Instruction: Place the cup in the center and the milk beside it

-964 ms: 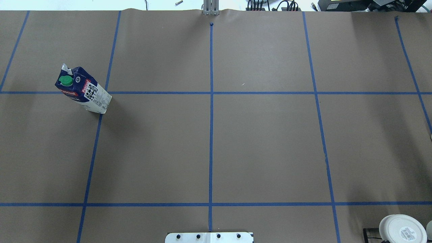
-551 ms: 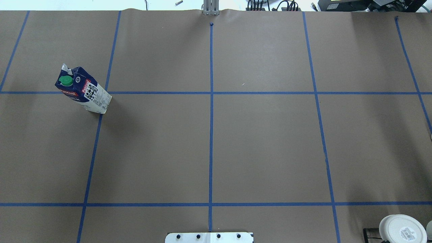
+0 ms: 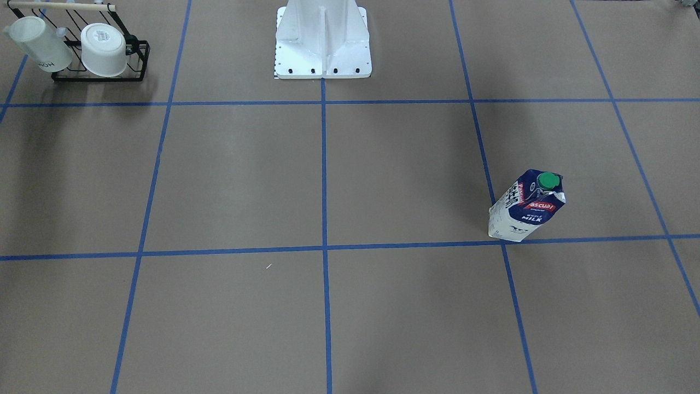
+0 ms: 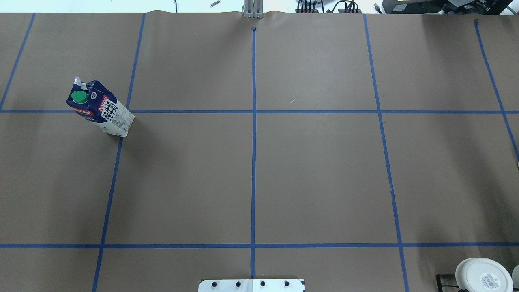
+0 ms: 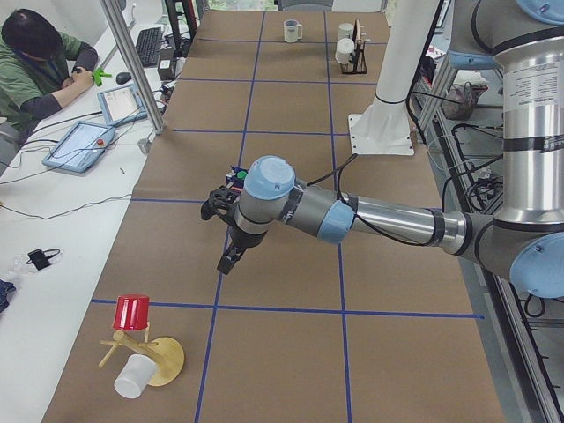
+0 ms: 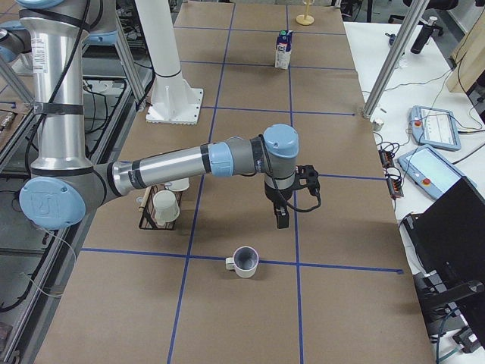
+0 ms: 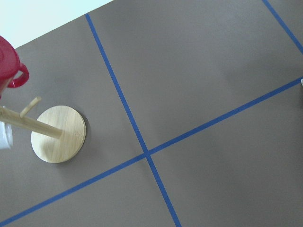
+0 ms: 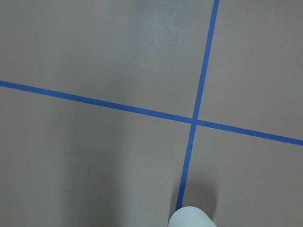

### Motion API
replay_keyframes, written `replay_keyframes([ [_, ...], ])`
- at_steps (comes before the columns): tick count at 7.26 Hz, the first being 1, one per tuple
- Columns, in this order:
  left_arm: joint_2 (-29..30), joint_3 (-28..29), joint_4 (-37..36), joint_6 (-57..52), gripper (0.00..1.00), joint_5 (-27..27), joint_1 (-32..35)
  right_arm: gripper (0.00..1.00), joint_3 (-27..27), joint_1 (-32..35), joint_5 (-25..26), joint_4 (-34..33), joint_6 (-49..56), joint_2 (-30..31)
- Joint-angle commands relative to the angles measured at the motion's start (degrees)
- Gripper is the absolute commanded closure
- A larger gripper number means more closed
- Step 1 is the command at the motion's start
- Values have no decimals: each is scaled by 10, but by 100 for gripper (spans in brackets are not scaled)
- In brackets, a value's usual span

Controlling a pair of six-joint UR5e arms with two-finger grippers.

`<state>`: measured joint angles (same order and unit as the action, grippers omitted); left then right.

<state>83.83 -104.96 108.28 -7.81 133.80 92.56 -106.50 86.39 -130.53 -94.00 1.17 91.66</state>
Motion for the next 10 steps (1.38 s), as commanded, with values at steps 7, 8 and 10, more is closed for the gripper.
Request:
replay_keyframes([
  [7,-2,-7,15,20,2,1,0,17,75,-132,57,323,-129,159],
  [8,-2,-7,16,20,2,1,0,29,87,-140,65,326,-129,160],
  [10,-2,-3,32,21,2,1,1,55,103,-157,86,327,-123,160],
])
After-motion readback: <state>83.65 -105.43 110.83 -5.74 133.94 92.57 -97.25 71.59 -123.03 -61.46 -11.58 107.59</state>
